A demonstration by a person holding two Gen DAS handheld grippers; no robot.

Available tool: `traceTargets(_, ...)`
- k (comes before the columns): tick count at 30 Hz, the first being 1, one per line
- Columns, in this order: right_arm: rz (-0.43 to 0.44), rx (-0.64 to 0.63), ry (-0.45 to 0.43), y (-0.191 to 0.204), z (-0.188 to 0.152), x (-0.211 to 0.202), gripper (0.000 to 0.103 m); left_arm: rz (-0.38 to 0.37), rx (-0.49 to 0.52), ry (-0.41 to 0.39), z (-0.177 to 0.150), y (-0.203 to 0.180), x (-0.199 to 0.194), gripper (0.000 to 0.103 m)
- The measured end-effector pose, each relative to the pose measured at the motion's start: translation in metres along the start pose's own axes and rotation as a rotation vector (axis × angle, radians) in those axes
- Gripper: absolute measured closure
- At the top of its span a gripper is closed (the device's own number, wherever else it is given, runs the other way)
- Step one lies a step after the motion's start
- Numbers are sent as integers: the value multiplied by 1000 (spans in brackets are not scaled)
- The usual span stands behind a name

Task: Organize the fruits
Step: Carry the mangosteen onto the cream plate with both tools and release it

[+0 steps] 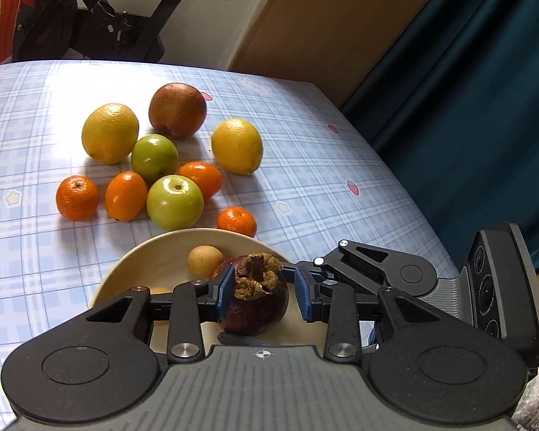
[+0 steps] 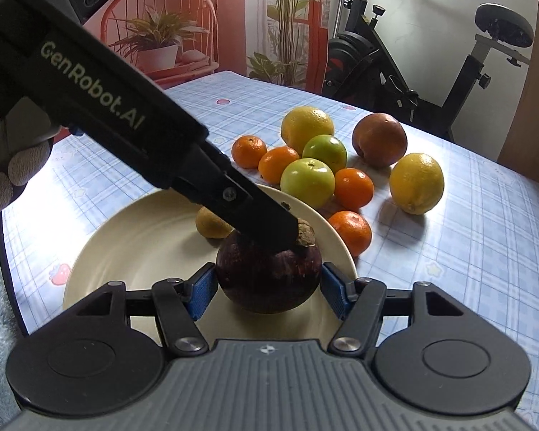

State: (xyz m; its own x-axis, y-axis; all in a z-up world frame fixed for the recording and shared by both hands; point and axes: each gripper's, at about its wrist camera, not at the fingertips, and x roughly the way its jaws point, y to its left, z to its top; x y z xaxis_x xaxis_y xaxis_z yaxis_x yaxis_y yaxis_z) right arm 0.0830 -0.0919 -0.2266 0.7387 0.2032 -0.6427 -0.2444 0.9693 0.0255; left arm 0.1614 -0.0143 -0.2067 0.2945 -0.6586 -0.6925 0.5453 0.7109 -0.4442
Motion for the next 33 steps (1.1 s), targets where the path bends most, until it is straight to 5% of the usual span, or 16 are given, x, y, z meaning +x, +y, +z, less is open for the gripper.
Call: traceTargets(33,-23,-13,-59,5,6,18,37,122,-48,-48,7,16,-14,66)
